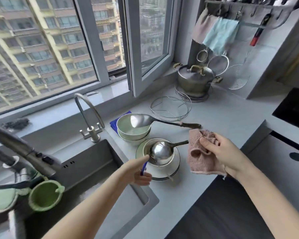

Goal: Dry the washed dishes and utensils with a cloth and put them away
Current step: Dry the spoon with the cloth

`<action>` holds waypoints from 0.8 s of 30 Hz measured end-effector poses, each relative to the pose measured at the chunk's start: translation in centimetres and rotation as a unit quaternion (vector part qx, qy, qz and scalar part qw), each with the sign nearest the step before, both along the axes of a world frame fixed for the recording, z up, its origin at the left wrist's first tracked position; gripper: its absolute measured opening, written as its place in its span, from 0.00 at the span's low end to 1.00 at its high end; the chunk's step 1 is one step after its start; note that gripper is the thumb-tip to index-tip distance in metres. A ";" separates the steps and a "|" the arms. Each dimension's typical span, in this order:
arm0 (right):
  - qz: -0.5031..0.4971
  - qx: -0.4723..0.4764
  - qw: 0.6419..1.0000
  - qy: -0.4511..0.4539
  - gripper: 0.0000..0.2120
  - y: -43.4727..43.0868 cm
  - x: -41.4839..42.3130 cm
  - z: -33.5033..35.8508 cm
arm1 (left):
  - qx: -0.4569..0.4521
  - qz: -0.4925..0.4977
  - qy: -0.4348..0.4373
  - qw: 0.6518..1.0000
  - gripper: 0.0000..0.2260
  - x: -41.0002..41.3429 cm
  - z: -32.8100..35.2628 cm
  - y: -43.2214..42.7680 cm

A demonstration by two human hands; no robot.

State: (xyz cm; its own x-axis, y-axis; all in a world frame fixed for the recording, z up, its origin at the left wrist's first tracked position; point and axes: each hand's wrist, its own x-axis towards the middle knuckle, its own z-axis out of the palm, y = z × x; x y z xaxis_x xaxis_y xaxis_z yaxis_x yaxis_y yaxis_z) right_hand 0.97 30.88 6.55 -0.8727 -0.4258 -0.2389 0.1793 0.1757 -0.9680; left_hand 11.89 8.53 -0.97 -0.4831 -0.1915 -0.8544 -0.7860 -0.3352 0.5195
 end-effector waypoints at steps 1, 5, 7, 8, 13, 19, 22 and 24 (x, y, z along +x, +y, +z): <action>0.003 -0.004 1.000 -0.009 0.13 -0.1 -0.1 -0.5 | 0.008 0.031 0.009 0.999 0.17 -0.2 -0.2 0.4; 0.016 -0.013 1.000 -0.020 0.13 -0.5 0.1 -2.0 | -0.086 0.071 0.022 0.994 0.15 -1.4 0.0 1.1; 0.016 -0.021 1.000 -0.017 0.12 -0.9 0.2 -2.3 | -0.141 0.042 0.009 0.989 0.16 -1.4 0.6 0.7; 0.011 -0.028 0.999 -0.012 0.11 -1.1 0.2 -2.5 | -0.159 0.029 0.009 0.987 0.16 -1.3 1.0 0.5; -0.026 -0.069 0.997 0.021 0.11 -4.1 0.8 -2.4 | -0.195 0.020 0.085 0.977 0.16 1.6 4.4 -1.3; 0.007 -0.128 0.992 -0.019 0.24 -13.4 3.6 -2.8 | -0.120 0.043 0.198 0.972 0.17 4.3 8.5 -0.8; -0.052 -0.202 0.974 -0.090 0.36 -17.2 4.7 -2.9 | -0.122 0.041 0.213 0.968 0.17 4.8 9.5 -0.1; -0.095 -0.215 0.968 -0.086 0.31 -18.5 4.6 -2.8 | -0.114 0.040 0.217 0.969 0.18 5.7 10.1 0.0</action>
